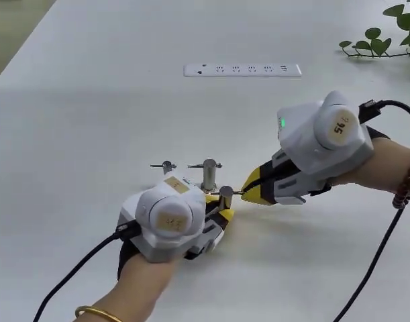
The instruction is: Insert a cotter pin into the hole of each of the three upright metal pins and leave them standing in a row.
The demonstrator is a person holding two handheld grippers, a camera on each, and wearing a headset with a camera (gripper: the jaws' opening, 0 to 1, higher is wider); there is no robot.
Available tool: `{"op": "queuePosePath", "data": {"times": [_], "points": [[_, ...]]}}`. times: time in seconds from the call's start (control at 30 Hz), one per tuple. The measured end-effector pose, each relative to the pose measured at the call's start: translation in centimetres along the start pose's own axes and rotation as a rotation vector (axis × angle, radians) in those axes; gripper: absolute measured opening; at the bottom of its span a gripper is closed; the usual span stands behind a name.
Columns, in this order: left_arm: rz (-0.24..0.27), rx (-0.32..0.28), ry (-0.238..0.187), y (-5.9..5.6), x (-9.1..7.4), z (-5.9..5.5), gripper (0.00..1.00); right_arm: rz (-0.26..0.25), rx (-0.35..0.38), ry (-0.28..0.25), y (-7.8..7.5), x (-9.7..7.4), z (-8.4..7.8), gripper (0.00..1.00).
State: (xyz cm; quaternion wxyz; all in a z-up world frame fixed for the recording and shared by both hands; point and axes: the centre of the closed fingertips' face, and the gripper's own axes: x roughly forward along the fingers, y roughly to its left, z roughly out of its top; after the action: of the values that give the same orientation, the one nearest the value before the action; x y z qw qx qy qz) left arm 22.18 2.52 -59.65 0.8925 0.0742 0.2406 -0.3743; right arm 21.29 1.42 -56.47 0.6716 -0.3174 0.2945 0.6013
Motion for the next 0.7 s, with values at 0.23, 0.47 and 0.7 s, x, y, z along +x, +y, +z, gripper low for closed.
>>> {"op": "queuePosePath", "data": {"times": [0.23, 0.47, 0.7], "points": [[-0.001, -0.018, -0.003, 0.02, 0.00, -0.01, 0.12, 0.000, -0.006, -0.006, 0.16, 0.22, 0.58, 0.00], [0.000, -0.026, -0.006, 0.00, -0.02, -0.03, 0.12, 0.003, -0.010, -0.011, 0.19, 0.39, 0.76, 0.00], [0.000, -0.034, -0.005, -0.02, 0.02, -0.04, 0.12, 0.003, -0.014, -0.014, 0.32, 0.38, 0.86, 0.00]]}}
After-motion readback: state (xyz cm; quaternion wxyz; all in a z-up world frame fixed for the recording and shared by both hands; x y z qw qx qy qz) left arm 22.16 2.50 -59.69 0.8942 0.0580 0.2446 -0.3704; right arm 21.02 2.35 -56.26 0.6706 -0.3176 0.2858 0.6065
